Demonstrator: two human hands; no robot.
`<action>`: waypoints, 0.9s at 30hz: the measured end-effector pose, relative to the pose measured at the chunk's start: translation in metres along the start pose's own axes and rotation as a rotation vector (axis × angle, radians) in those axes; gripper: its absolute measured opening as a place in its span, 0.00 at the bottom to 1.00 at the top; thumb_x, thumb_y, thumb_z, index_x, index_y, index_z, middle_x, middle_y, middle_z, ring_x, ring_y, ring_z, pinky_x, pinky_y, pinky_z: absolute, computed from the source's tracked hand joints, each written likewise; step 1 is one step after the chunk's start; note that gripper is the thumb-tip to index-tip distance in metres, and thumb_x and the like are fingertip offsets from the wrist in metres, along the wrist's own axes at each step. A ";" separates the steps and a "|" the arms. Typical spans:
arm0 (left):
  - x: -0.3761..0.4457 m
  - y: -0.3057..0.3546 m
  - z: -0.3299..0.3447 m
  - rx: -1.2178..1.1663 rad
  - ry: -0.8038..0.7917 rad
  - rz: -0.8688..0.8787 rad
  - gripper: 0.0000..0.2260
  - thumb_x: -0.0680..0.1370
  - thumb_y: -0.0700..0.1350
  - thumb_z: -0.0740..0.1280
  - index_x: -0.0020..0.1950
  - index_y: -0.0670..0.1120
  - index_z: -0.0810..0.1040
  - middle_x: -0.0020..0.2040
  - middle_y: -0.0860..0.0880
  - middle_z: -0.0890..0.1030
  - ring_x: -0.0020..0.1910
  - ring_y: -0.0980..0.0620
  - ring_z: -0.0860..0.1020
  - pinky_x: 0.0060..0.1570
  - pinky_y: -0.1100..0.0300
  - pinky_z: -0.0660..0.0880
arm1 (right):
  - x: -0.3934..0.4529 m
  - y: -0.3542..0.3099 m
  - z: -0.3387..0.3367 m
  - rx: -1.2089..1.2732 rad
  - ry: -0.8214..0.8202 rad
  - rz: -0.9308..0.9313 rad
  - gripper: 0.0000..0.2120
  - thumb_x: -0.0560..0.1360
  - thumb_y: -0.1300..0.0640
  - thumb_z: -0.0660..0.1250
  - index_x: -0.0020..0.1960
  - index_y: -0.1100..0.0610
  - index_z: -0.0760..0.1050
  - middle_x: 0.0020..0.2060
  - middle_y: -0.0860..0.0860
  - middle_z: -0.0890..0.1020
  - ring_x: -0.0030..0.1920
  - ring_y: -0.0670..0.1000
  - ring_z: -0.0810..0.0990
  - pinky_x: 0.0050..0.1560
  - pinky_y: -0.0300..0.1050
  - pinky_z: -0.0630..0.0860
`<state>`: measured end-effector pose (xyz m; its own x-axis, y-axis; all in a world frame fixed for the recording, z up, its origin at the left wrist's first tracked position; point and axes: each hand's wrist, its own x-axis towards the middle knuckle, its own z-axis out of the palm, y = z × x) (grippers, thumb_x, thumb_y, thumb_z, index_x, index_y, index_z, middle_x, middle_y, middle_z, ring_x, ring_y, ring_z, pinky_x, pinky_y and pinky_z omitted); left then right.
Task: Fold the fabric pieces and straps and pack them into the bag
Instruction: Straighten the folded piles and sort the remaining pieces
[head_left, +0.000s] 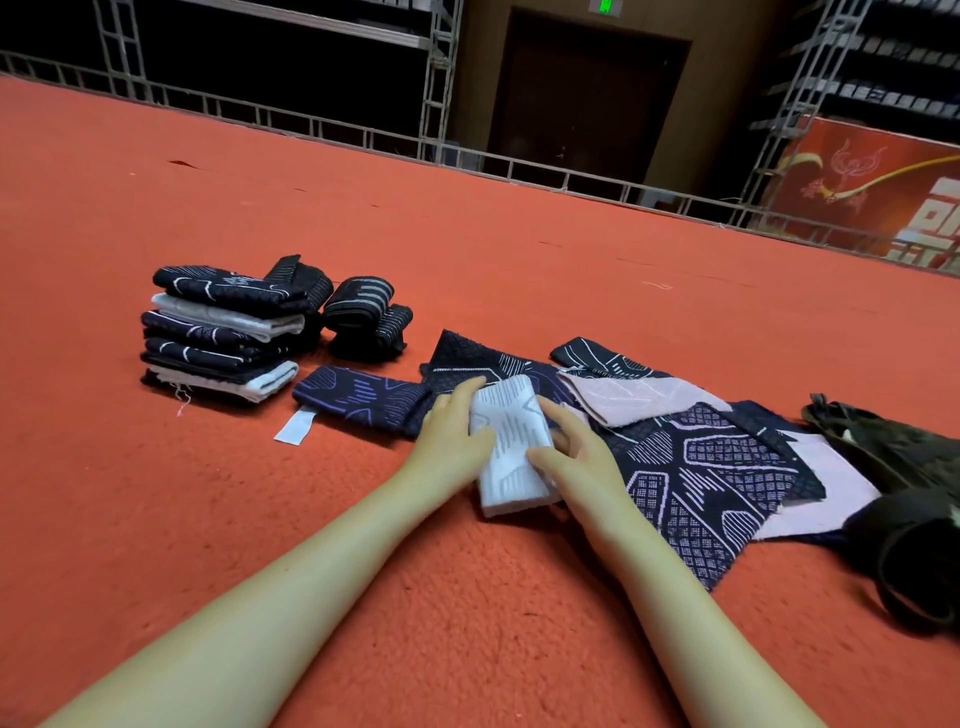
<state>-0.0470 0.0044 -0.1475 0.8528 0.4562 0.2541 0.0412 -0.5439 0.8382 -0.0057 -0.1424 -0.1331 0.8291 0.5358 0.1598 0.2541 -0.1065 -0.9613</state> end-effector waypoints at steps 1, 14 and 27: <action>0.000 0.003 -0.004 -0.075 0.011 0.006 0.28 0.73 0.39 0.62 0.73 0.50 0.63 0.66 0.45 0.69 0.66 0.50 0.68 0.64 0.61 0.62 | 0.000 -0.002 -0.002 0.013 0.015 -0.024 0.26 0.67 0.66 0.62 0.63 0.50 0.74 0.53 0.48 0.82 0.49 0.41 0.81 0.43 0.32 0.74; 0.001 0.004 -0.013 -0.225 -0.092 0.112 0.16 0.80 0.40 0.60 0.68 0.46 0.72 0.64 0.50 0.76 0.64 0.54 0.72 0.66 0.61 0.65 | 0.001 0.002 -0.007 -0.169 0.116 -0.133 0.18 0.66 0.60 0.67 0.56 0.51 0.79 0.53 0.46 0.82 0.51 0.40 0.79 0.51 0.30 0.72; 0.016 -0.001 -0.041 -0.278 0.318 0.127 0.15 0.77 0.39 0.65 0.63 0.45 0.76 0.59 0.52 0.77 0.59 0.56 0.73 0.58 0.69 0.65 | 0.005 0.007 0.021 0.175 0.098 0.093 0.17 0.75 0.60 0.68 0.62 0.52 0.73 0.41 0.52 0.81 0.38 0.54 0.80 0.35 0.47 0.76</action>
<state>-0.0543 0.0413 -0.1248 0.6379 0.6156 0.4627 -0.2321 -0.4192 0.8777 -0.0098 -0.1231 -0.1438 0.8914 0.4458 0.0818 0.0915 -0.0003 -0.9958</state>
